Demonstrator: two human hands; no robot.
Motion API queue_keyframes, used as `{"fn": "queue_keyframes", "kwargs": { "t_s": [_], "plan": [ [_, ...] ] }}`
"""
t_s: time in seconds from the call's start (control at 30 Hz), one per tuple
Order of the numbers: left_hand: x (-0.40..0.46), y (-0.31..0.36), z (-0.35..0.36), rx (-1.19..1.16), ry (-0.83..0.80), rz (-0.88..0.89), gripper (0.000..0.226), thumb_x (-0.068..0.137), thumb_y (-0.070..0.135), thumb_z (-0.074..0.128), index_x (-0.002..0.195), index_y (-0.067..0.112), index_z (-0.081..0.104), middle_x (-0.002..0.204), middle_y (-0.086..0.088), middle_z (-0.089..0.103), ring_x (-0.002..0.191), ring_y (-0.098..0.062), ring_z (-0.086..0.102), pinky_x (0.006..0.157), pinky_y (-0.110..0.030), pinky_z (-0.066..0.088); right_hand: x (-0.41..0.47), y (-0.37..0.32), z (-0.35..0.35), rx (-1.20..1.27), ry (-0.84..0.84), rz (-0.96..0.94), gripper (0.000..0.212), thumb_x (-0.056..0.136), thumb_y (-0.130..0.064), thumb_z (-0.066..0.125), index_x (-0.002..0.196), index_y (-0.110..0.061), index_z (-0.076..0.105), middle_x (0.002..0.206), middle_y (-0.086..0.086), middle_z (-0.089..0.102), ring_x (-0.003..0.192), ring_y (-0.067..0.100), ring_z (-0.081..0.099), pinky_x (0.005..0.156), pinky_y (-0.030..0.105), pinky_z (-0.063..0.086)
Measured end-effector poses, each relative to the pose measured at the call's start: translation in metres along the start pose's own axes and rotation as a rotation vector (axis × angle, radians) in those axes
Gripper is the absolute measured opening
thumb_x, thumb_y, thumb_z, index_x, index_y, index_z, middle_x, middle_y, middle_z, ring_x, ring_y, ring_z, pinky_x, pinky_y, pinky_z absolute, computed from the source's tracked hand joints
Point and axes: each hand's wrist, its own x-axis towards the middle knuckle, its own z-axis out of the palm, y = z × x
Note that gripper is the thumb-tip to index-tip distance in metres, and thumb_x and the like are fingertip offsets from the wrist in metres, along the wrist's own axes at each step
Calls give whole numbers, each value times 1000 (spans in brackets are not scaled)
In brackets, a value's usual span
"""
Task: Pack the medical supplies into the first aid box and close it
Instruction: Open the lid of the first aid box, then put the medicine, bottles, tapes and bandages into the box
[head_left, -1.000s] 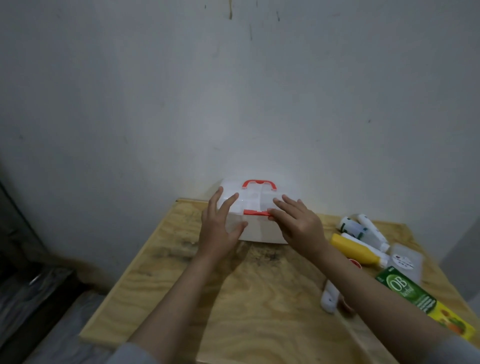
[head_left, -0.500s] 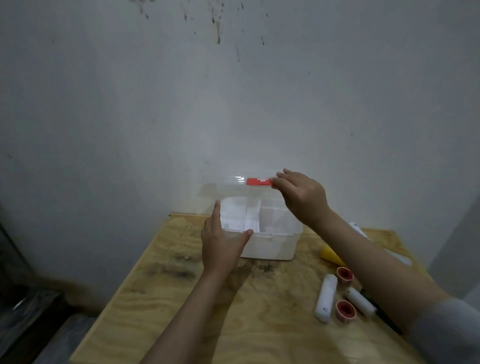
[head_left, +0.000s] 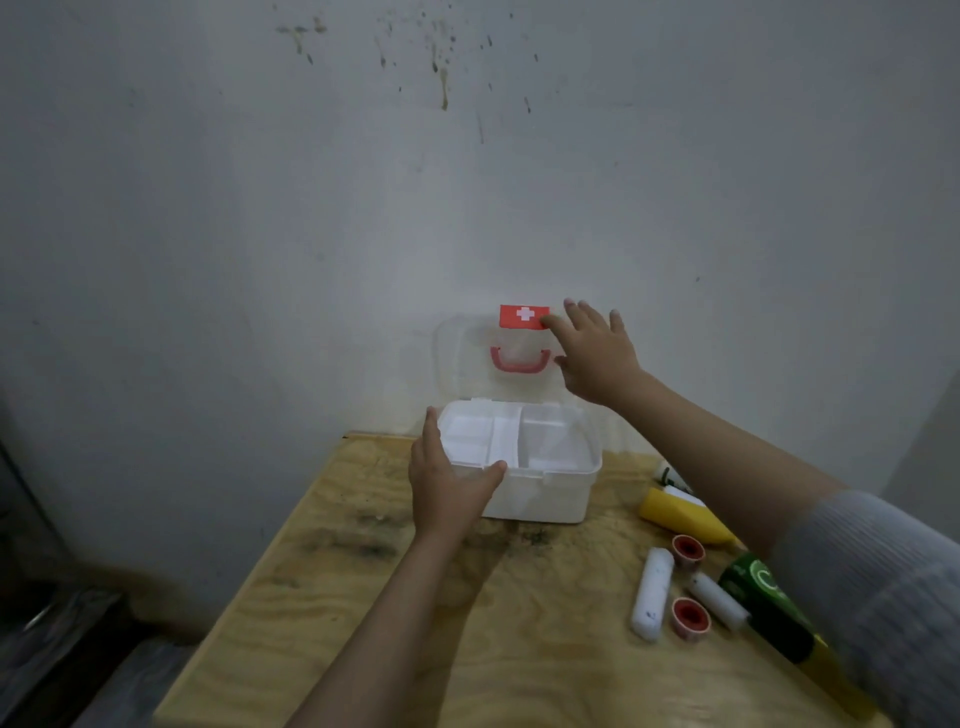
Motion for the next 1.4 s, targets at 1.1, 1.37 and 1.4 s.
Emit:
{"fn": "queue_keyframes", "kwargs": {
  "t_s": [1.1, 1.37, 1.4],
  "plan": [
    [-5, -20, -11, 188, -56, 98, 102, 76, 51, 69, 151, 12, 12, 157, -11, 23, 143, -35, 18, 115, -51, 19, -348, 85, -44, 478, -121, 617, 28, 69, -27, 80, 94, -26, 69, 91, -4, 57, 84, 23, 62, 74, 42, 52],
    [7, -19, -21, 258, -101, 198, 95, 77, 56, 66, 149, 16, 18, 158, -8, 23, 144, -30, 21, 115, -50, 21, -296, 73, -89, 617, 171, 525, 27, 68, -27, 79, 93, -23, 71, 103, 2, 63, 91, 18, 61, 75, 34, 50],
    [10, -19, -22, 290, -112, 209, 93, 78, 58, 63, 149, 16, 20, 158, -8, 22, 144, -29, 20, 116, -50, 19, -285, 68, -93, 648, 186, 501, 26, 69, -27, 78, 94, -22, 71, 105, 3, 63, 93, 17, 60, 76, 33, 51]
  ]
}}
